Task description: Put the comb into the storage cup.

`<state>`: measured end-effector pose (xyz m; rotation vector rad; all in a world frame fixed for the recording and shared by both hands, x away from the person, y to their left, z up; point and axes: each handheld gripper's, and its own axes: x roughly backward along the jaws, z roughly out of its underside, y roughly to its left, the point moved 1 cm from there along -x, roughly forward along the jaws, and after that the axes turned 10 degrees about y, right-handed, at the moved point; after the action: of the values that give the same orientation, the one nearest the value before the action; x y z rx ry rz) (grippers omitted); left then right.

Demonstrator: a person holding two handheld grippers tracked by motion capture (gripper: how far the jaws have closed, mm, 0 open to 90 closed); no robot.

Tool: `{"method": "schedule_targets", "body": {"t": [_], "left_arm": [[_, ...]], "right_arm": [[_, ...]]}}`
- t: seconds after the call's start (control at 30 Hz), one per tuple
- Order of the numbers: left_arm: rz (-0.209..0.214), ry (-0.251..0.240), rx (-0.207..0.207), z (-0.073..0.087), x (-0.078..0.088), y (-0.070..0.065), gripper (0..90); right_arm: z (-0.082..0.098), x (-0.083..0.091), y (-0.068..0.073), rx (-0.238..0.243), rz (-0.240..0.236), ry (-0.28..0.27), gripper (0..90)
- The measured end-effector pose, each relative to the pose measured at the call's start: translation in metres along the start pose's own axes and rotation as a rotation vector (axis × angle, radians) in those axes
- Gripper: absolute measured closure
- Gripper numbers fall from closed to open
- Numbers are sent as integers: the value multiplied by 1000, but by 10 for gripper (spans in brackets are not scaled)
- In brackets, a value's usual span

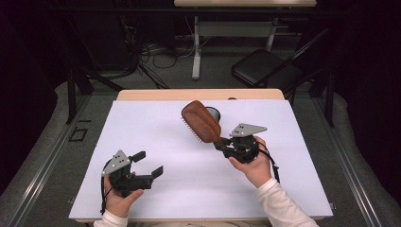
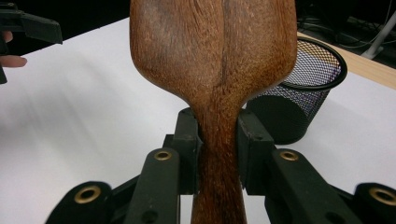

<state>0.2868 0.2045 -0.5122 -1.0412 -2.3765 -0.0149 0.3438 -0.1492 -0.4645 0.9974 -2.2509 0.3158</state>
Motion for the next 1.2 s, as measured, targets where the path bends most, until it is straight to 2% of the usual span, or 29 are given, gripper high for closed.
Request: {"method": "schedule_targets", "body": {"t": [0.67, 0.87, 0.97, 1.2], "left_arm": [[0, 12, 15, -3, -3, 0, 67], [36, 13, 26, -12, -7, -4, 65], [32, 26, 9, -16, -10, -6, 54], [45, 34, -7, -30, -15, -12, 50]], "right_arm": [[9, 0, 8, 2, 31, -97, 726], [12, -1, 8, 6, 46, -110, 726], [13, -2, 9, 15, 62, -108, 726], [15, -3, 10, 16, 64, -108, 726]]}}
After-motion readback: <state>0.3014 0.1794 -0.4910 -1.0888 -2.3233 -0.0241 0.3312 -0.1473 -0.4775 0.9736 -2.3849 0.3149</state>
